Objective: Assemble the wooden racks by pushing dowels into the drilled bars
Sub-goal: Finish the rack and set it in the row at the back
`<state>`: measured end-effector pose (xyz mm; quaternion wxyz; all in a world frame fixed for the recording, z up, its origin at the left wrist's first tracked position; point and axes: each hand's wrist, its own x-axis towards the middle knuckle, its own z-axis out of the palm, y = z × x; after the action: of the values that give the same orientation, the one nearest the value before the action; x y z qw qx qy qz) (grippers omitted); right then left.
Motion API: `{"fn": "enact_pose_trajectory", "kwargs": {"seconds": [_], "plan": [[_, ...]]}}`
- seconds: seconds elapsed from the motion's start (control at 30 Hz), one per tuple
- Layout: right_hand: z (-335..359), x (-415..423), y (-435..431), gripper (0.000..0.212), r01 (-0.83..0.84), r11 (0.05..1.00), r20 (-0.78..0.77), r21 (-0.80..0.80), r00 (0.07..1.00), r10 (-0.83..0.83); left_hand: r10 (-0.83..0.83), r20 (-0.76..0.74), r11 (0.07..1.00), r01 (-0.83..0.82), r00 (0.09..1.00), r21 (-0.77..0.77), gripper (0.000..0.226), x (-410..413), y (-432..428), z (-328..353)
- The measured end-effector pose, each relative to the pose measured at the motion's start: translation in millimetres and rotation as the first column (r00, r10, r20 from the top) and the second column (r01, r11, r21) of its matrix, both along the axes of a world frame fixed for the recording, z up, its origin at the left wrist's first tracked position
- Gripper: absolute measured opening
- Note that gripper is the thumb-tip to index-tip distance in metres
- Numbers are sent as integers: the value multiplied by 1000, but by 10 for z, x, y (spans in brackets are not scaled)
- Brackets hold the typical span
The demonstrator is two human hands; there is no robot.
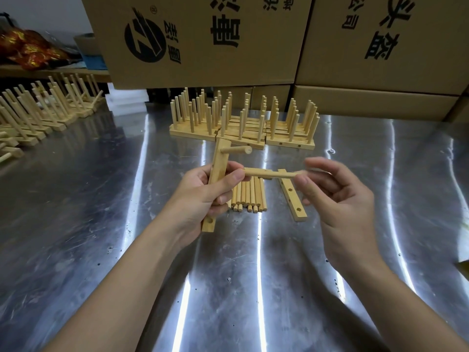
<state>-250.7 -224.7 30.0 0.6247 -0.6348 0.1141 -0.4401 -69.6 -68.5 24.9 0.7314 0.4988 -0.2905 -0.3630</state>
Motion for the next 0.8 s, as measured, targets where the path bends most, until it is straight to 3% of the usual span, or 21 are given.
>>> {"fn": "enact_pose_trajectory", "kwargs": {"seconds": [0.17, 0.37, 0.67, 0.8], "plan": [[-44, 59, 92, 23, -152, 988, -43, 43, 987, 153, -70, -87, 997, 72, 994, 16, 27, -155, -98, -38], [-46, 50, 109, 17, -92, 994, -69, 67, 993, 96, -143, -97, 985, 151, 985, 80, 23, -248, -122, -45], [-42, 55, 110, 15, -70, 995, -67, 66, 995, 75, -102, -82, 984, 113, 991, 135, 37, -215, -120, -51], [-51, 42, 104, 10, -55, 998, -75, 25, 996, 57, -91, -94, 981, 105, 991, 161, 32, -230, -127, -44]]}}
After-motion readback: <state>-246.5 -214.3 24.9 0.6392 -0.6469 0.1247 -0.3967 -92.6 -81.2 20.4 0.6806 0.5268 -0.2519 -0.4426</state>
